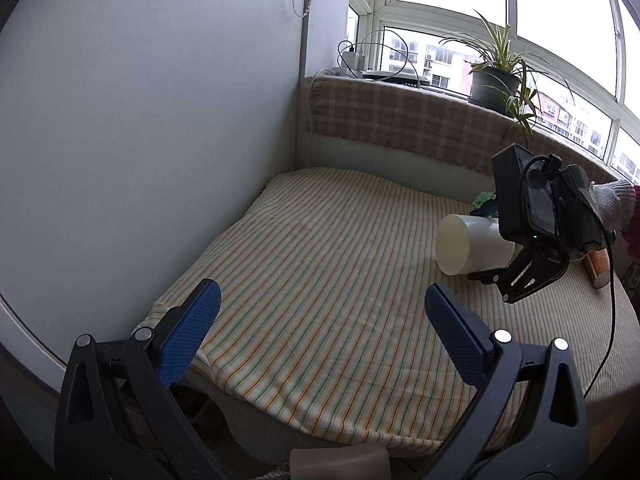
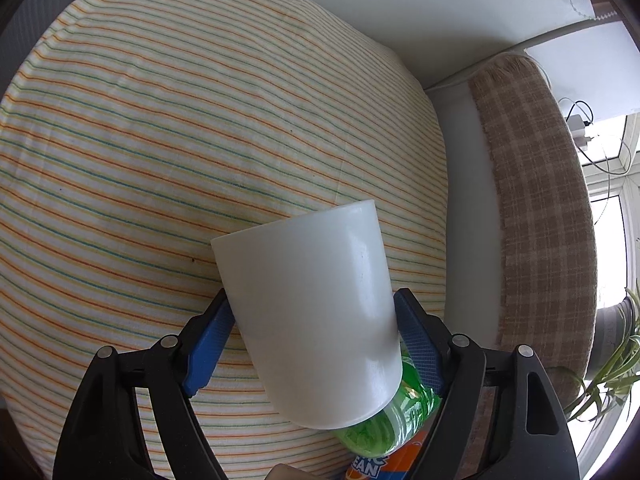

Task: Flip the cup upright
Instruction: 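Lift the white cup with the right tool and rotate it upright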

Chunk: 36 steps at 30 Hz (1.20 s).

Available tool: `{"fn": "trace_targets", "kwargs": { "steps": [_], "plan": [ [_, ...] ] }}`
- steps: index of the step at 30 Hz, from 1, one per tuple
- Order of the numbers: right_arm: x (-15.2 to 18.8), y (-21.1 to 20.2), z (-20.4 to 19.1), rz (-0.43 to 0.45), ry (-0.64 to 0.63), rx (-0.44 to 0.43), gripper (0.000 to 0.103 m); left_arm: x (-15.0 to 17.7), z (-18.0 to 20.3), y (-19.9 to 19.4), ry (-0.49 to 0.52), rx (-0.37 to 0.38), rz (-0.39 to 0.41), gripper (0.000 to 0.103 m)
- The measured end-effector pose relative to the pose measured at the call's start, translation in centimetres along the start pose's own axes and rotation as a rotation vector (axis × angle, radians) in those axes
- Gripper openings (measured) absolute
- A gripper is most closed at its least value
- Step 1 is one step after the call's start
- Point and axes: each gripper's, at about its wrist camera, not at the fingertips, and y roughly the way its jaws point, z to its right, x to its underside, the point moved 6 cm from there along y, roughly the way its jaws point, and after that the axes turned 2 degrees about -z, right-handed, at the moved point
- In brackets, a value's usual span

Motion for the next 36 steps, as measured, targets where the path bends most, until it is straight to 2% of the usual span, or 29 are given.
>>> {"fn": "trace_targets", "kwargs": {
  "steps": [7, 17, 24, 27, 32, 36],
  "plan": [
    [-0.2, -1.3, 0.2, 0.065, 0.116, -0.064, 0.079, -0.1, -0.3, 0.3, -0.005, 0.007, -0.003, 0.103],
    [0.9, -5.6, -0.4, 0.226, 0.419, -0.218, 0.077, -0.3, 1.6, 0.2, 0.033, 0.052, 0.003, 0.103],
    [4.1, -8.5, -0.6, 0.333, 0.735, -0.346, 0.077, -0.7, 3.5, 0.4, 0.062, 0.094, 0.013, 0.103],
    [6.0, -9.8, -1.0, 0.352, 0.864, -0.374, 0.077, -0.8, 4.6, 0.4, 0.079, 0.120, 0.012, 0.103],
    [10.1, -11.4, -1.8, 0.386, 1.124, -0.436, 0.077, -0.7, 7.2, 0.5, 0.130, 0.186, -0.005, 0.103],
    [13.9, -11.0, -2.4, 0.383, 1.369, -0.509, 0.077, -0.6, 9.7, 0.4, 0.141, 0.276, -0.029, 0.103]
  ]
}}
